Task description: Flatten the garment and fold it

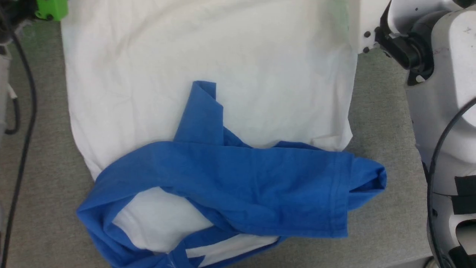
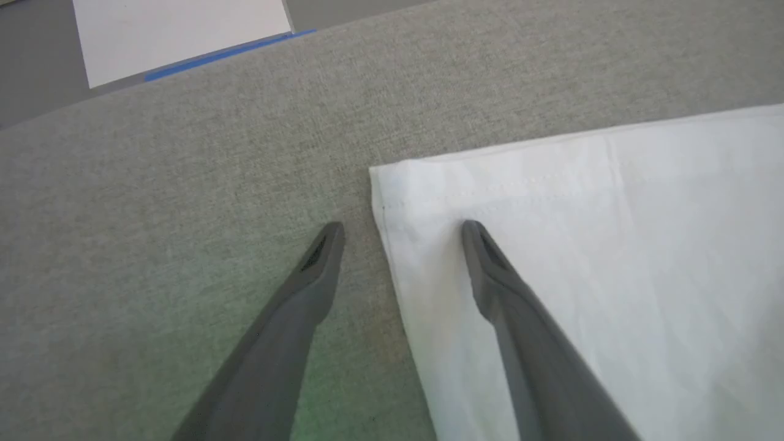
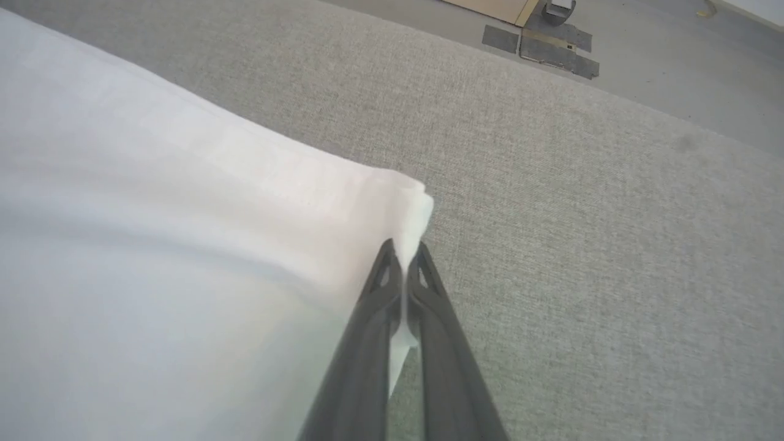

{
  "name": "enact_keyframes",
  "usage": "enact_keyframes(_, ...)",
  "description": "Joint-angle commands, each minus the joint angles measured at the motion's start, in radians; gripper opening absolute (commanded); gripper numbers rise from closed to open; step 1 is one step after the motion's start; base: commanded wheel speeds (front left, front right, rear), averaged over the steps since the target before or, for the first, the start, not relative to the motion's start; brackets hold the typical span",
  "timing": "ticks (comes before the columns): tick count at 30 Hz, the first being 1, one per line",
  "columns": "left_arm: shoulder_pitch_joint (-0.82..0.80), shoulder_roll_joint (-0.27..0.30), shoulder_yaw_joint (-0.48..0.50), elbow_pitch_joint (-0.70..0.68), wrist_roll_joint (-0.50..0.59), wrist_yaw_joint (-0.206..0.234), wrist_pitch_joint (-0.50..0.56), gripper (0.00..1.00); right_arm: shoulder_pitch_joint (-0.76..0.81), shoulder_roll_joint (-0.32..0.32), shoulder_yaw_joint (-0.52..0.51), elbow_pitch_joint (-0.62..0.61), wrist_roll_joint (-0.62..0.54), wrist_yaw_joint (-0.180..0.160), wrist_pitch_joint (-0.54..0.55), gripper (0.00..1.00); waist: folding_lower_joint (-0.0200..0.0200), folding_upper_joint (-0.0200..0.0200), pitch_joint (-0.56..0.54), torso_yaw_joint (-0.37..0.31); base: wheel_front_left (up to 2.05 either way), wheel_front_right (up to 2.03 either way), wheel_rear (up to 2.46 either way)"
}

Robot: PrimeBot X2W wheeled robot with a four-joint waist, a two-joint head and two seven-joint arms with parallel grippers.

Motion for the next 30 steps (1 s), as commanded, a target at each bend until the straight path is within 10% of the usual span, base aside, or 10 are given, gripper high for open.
enact_keyframes(1,0.006,0.016,-0.016,0.019,0.011,0.016,0.041,1.0,0.007,-0.001,0.009,-0.004,0.009,-0.001,-0.01,0.0,0.0,0.0,0.027,-0.026,0.0,0.0,0.0)
enact_keyframes(5,0.027,0.045,-0.038,0.022,0.033,0.057,0.129,1.0,0.003,-0.006,0.029,-0.006,0.023,-0.001,-0.017,0.0,0.0,0.0,0.03,-0.023,0.0,0.0,0.0)
enact_keyframes(6,0.032,0.045,-0.036,0.017,0.027,0.061,0.139,0.39,0.001,-0.006,0.031,-0.007,0.026,-0.001,-0.019,0.0,0.0,0.0,0.03,-0.022,0.0,0.0,0.0)
enact_keyframes(7,0.039,0.041,-0.027,0.013,0.01,0.067,0.149,0.0,-0.001,-0.007,0.033,-0.008,0.029,-0.001,-0.02,0.0,0.0,0.0,0.03,-0.02,0.0,0.0,0.0)
enact_keyframes(30,0.24,-0.148,0.209,-0.022,-0.314,-0.059,-0.303,0.0,0.13,-0.111,-0.051,0.037,0.044,-0.001,-0.132,0.0,0.0,0.0,-0.349,0.189,0.0,0.0,0.0)
